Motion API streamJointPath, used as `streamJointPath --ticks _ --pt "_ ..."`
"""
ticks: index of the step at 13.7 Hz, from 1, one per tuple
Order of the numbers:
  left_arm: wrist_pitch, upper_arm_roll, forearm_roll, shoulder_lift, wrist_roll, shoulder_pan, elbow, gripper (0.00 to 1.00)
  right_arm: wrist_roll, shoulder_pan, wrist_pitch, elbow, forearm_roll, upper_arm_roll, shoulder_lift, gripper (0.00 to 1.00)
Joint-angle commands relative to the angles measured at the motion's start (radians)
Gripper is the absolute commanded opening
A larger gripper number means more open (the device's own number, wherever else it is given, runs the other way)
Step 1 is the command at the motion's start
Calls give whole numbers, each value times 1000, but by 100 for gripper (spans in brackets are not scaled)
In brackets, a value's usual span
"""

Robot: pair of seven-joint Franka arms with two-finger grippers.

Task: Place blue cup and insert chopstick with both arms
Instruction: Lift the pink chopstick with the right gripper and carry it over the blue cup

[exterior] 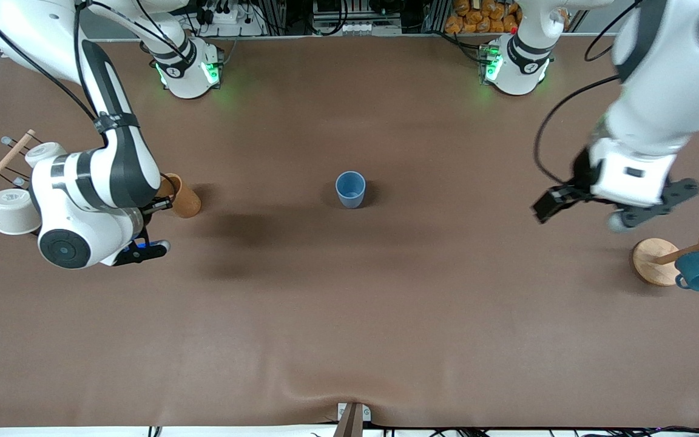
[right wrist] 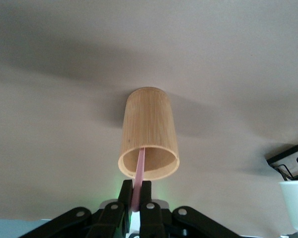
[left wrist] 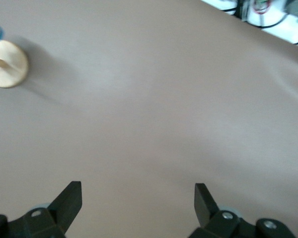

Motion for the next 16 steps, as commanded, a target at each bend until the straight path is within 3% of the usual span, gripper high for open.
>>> streamJointPath --ticks 1,4,9,11,14,16 --pt "-57 -14 6 -35 117 68 -7 100 5 -6 -72 31 -9 3 -65 0" --pt "-118 1 1 -72 240 90 -20 100 3 -4 -117 67 -7 2 -127 0" --pt "-125 152 -43 -127 481 36 -76 100 -3 31 -128 123 4 35 -204 0" --pt "-123 152 -43 -156 482 34 -116 100 -8 50 -118 168 31 81 -202 0" --pt "-119 152 -43 -191 482 31 -150 100 -8 82 -27 173 155 118 -198 0" --pt "-117 153 -43 -194 482 21 -159 100 -2 166 36 174 157 123 -193 0"
